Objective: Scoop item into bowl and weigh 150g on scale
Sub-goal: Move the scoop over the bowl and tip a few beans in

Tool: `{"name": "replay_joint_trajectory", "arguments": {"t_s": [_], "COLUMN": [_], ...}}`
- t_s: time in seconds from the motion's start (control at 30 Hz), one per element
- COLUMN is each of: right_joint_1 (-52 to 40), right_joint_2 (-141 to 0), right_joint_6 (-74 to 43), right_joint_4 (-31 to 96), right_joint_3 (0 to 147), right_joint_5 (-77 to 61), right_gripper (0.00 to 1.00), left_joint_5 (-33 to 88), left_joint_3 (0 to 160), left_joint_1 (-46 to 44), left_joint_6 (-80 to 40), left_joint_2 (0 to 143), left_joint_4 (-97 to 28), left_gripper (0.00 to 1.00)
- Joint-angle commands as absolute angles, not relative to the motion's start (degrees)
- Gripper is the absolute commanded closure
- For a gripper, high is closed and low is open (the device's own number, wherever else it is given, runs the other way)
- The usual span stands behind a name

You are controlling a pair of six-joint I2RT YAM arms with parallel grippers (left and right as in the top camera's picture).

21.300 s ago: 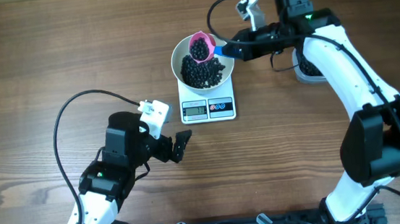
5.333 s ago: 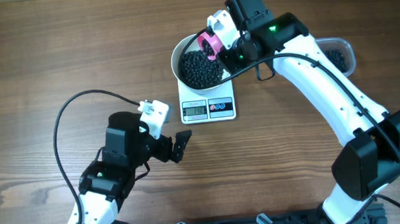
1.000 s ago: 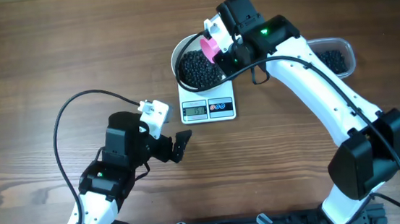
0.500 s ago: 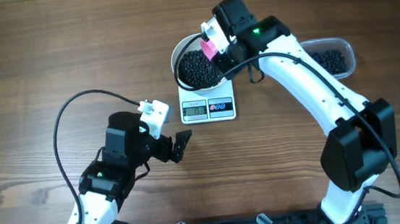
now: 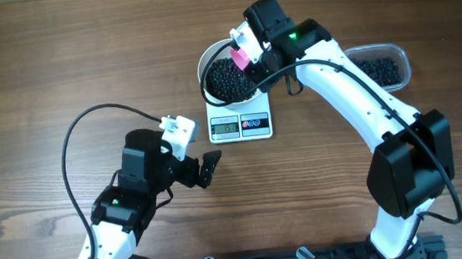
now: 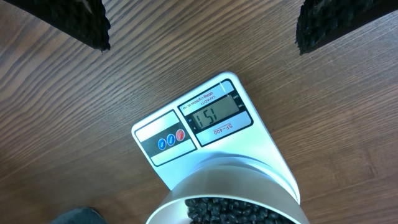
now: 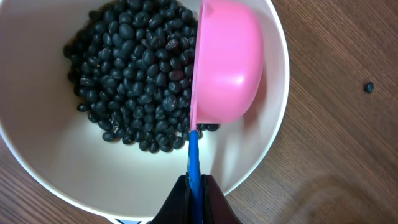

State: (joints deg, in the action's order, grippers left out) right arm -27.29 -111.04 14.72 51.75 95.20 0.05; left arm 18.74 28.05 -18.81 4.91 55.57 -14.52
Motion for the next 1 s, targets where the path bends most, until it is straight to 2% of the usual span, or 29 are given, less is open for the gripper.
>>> {"name": "replay_joint_trajectory", "arguments": {"t_s": [0.0, 0.37, 0.83, 0.97], "right_joint_1": [-28.2, -29.1, -23.7, -21.0], "right_joint_2": [-112.0, -112.0, -106.7, -105.5], "right_joint_6": [15.5, 14.7, 13.4, 13.3], "right_joint_4": [51.5, 52.7, 51.9, 51.7], "right_joint_3": [96.0, 96.0, 96.0, 96.0], "right_joint_5": [-0.1, -0.1, -15.0, -26.2], "right_gripper": [0.96, 0.96, 0.96, 0.96], "left_joint_5": [18.6, 18.6, 18.6, 18.6], "left_joint_3": [29.1, 29.1, 29.1, 29.1], "left_joint_1": [-18.9, -18.9, -18.9, -18.9], "left_joint_6": [5.6, 5.6, 5.6, 5.6], "left_joint_2": [55.5, 55.5, 55.5, 55.5], "left_joint_4": [-14.4, -14.4, -14.4, -14.4], "left_gripper": [0.00, 0.00, 0.00, 0.00]}}
